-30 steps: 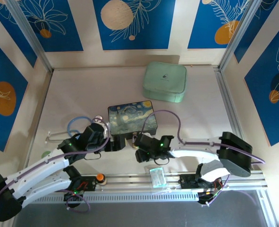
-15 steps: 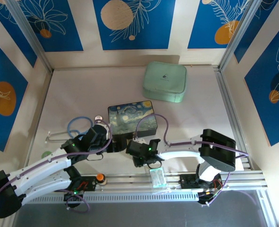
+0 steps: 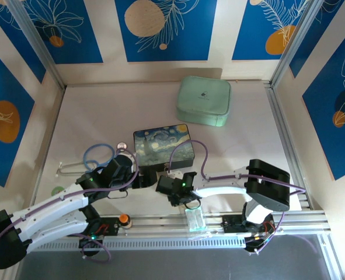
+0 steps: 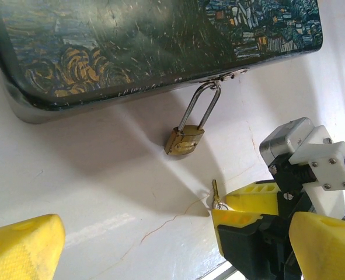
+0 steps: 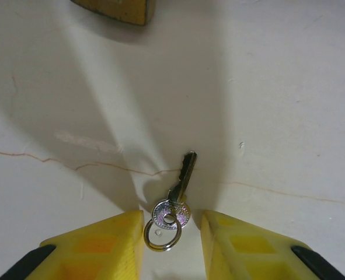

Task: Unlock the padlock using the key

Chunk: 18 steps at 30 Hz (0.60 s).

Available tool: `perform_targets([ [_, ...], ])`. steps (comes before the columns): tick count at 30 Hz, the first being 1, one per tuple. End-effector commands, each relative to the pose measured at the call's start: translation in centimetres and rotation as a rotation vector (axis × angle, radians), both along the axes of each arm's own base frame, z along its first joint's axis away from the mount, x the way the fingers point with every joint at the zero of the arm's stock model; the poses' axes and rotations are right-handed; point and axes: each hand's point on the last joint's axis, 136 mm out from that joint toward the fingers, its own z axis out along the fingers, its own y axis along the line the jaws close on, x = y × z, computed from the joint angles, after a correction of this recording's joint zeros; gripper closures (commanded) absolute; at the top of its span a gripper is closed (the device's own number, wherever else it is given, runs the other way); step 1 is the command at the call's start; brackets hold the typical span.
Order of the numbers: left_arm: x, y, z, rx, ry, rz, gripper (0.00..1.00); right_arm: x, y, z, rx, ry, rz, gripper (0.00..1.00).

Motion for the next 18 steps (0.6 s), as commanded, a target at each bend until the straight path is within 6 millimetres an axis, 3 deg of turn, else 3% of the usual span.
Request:
perform_targets([
  [1,0.1,0.0,-0.2,-0.004,-0.011,0.009,0.02,0.4,0.2,1.5,0.013,-0.037,-0.006,0.67],
  [10,0.0,0.3,-0.7,-0.003,-0.004,0.025,0.02,0.8,0.2,0.6,-0.001,-0.024,-0.028,0.68],
  [15,0.0,0.3,-0.8,0.001,-0.002,0.026,0.02,0.3,0.0,-0.5,-0.024,0.009,-0.037,0.78],
  [18,0.0,0.4,-0.8,0.001,-0.003,0.028,0.02,-0.2,-0.7,-0.8,-0.056,0.018,-0.040,0.79],
])
